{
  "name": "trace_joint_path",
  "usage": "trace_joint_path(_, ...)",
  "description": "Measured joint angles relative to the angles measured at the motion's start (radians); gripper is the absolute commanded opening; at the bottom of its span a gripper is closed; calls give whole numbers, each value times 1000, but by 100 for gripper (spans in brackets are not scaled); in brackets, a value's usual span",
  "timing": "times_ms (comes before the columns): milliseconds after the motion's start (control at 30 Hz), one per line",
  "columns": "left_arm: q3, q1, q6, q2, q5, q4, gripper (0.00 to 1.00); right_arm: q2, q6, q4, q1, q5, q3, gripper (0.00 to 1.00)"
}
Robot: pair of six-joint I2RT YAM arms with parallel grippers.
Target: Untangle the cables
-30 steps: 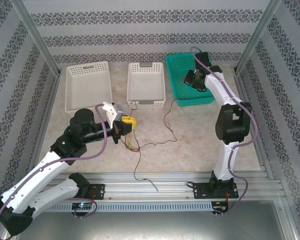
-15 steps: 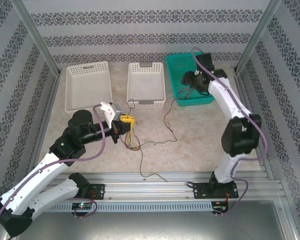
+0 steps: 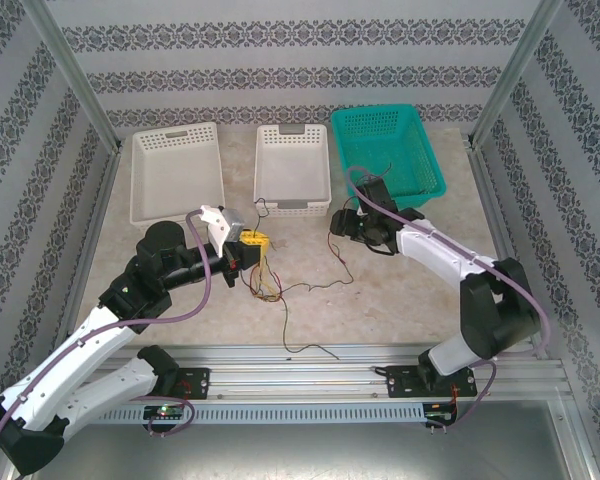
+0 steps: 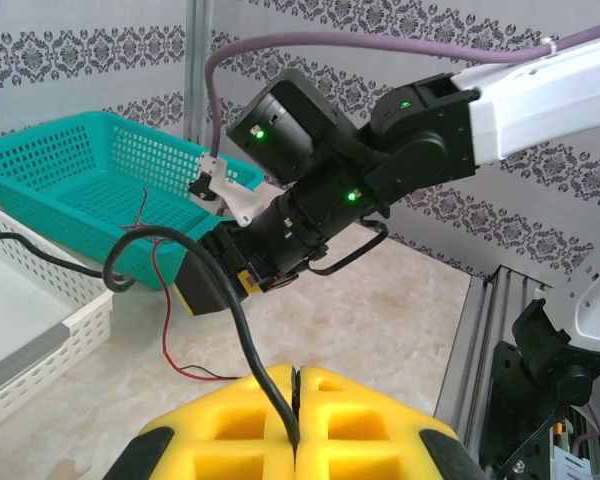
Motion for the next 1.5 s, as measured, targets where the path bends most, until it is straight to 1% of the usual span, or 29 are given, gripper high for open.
trace_joint_path(133,0,0,7,0,-2,0,0,81,16,87,0,-3,8,60)
trace_joint_path(200,0,0,11,0,-6,0,0,119,22,124,2,-3,10,57)
trace_joint_path(233,0,0,14,0,-9,0,0,139,23,136,2,-3,14,53)
trace_joint_path(333,-3,0,15,0,-13,0,0,190,30,167,2,1,28,32)
trace_joint_path(400,-6,0,16,0,-17,0,0,206,35,183,2,7,29,21)
trace_joint_path(433,-7,0,17,0,-17,0,0,209,35,188,2,10,29,14)
trace_joint_path(467,-8,0,18,0,-18,0,0,209,37,193,2,14,29,8)
trace_joint_path(533,-9,0,18,0,-18,0,0,208,35,200,6,24,34,0)
trace_joint_path(700,-14,0,18,0,-20,0,0,177,4,183,28,59,36,0)
trace_joint_path(933,-15,0,18,0,-19,0,0,31,-37,103,32,62,69,0)
trace_joint_path(1167,-15,0,18,4,-19,0,0,-83,-47,69,32,6,113,0)
trace_joint_path(1267,-15,0,18,6,-19,0,0,-110,-47,58,8,-23,122,0)
trace_joint_path(1333,-15,0,18,8,-19,0,0,-120,-47,42,-28,-40,137,0)
trace_joint_path(1500,-15,0,18,13,-18,0,0,-99,-41,-4,-159,-84,248,0)
